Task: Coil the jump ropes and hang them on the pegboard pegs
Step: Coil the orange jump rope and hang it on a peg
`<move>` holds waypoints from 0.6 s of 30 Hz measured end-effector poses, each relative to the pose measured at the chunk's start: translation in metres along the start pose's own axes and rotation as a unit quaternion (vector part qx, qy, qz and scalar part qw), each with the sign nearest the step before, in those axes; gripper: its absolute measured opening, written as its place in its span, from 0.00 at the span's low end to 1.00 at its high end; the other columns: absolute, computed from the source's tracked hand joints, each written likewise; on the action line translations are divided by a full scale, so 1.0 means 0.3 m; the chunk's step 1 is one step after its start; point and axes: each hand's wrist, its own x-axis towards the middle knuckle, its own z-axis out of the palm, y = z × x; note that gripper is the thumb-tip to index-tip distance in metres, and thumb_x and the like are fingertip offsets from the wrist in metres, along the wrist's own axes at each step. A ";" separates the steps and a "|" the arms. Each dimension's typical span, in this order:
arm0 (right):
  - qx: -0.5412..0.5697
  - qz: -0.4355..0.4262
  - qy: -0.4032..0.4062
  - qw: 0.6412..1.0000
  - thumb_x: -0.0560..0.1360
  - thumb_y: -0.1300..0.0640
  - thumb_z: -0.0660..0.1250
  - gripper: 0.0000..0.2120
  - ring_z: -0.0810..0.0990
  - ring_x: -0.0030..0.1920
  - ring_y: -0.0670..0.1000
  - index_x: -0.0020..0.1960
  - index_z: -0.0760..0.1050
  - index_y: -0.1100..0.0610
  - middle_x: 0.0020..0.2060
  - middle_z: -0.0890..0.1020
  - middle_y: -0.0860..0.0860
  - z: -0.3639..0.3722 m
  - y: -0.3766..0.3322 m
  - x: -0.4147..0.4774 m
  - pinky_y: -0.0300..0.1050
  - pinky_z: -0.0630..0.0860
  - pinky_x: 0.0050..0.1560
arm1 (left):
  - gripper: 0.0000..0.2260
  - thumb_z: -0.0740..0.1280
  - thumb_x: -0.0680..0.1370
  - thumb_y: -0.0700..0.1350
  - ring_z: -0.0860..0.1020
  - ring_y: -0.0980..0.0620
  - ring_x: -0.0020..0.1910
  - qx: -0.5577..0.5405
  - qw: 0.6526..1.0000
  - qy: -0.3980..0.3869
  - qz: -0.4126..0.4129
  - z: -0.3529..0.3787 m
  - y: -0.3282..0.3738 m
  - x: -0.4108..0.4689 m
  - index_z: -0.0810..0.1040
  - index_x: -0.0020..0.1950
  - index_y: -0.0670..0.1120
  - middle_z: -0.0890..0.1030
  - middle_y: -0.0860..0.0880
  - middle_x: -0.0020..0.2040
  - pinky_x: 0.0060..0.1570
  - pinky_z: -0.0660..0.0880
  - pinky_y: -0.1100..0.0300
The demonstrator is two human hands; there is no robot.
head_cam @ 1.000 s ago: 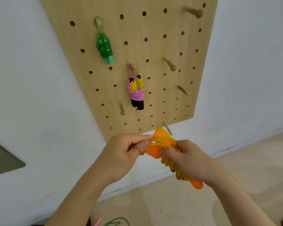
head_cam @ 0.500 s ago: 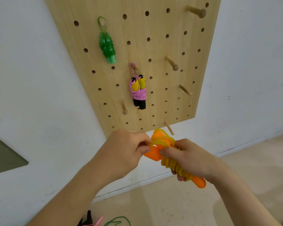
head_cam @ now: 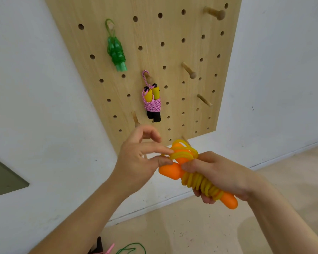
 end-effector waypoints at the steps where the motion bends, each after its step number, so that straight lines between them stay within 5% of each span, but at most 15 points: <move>1: -0.001 -0.006 -0.004 1.000 0.76 0.48 0.65 0.13 0.78 0.30 0.52 0.51 0.75 0.58 0.35 0.80 0.56 -0.005 0.003 -0.002 0.44 0.76 0.32 | 0.12 0.77 0.65 0.36 0.79 0.54 0.49 -0.063 0.995 -0.012 -0.075 0.002 0.014 0.009 0.84 0.41 0.52 0.77 0.52 0.50 0.48 0.77 0.65; 5: -0.017 -0.033 -0.048 0.998 0.76 0.47 0.67 0.13 0.78 0.29 0.52 0.48 0.76 0.58 0.32 0.80 0.54 -0.031 0.014 -0.010 0.45 0.76 0.32 | 0.27 0.80 0.60 0.37 0.82 0.43 0.48 -0.263 0.916 -0.162 -0.255 -0.025 -0.005 0.056 0.70 0.50 0.51 0.82 0.43 0.54 0.45 0.80 0.49; 9: -0.061 -0.054 -0.096 0.992 0.70 0.45 0.68 0.11 0.78 0.29 0.53 0.41 0.79 0.53 0.32 0.80 0.55 -0.063 0.012 -0.016 0.45 0.76 0.33 | 0.20 0.84 0.53 0.53 0.80 0.53 0.37 -0.305 0.882 -0.281 -0.225 -0.032 -0.033 0.061 0.81 0.39 0.51 0.82 0.47 0.38 0.37 0.78 0.60; 12: -0.091 -0.064 -0.130 0.985 0.68 0.44 0.69 0.12 0.78 0.29 0.53 0.40 0.79 0.52 0.33 0.81 0.56 -0.090 0.017 -0.019 0.45 0.76 0.34 | 0.12 0.82 0.58 0.49 0.81 0.55 0.35 -0.356 0.860 -0.296 -0.216 -0.035 -0.030 0.069 0.84 0.36 0.50 0.83 0.50 0.35 0.36 0.78 0.63; 16: -0.153 -0.009 -0.115 0.981 0.70 0.45 0.73 0.15 0.77 0.28 0.53 0.44 0.78 0.57 0.32 0.80 0.55 -0.115 0.063 -0.020 0.46 0.77 0.35 | 0.09 0.75 0.69 0.36 0.82 0.52 0.39 0.005 0.951 -0.276 -0.140 -0.053 -0.003 0.110 0.85 0.44 0.49 0.83 0.48 0.38 0.42 0.81 0.56; 18: -0.154 0.024 -0.102 0.982 0.72 0.45 0.72 0.15 0.76 0.28 0.53 0.44 0.77 0.57 0.31 0.79 0.55 -0.117 0.096 -0.018 0.45 0.77 0.35 | 0.05 0.72 0.73 0.39 0.80 0.53 0.39 0.173 0.951 -0.255 0.035 -0.032 0.011 0.120 0.85 0.47 0.47 0.82 0.50 0.40 0.40 0.80 0.52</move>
